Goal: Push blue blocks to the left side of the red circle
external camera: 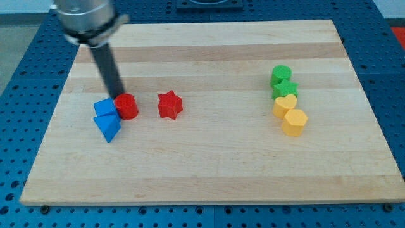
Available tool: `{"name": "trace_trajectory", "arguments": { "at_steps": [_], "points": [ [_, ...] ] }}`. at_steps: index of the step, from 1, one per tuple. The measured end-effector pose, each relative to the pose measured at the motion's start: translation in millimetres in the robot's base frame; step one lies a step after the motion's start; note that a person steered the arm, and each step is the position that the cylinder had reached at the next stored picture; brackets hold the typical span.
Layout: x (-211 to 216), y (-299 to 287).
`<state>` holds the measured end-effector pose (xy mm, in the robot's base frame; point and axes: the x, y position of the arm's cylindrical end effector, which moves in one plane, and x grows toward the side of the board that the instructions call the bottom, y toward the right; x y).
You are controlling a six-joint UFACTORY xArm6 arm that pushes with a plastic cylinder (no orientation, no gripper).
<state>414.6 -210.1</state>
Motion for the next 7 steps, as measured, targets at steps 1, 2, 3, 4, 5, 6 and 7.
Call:
{"name": "trace_trajectory", "arguments": {
  "at_steps": [1,2,3,4,5,6,7],
  "points": [
    [0,-69],
    [35,-94],
    [105,-65],
    [157,-10],
    [155,61],
    [123,95],
    [107,91]
  ]
}}
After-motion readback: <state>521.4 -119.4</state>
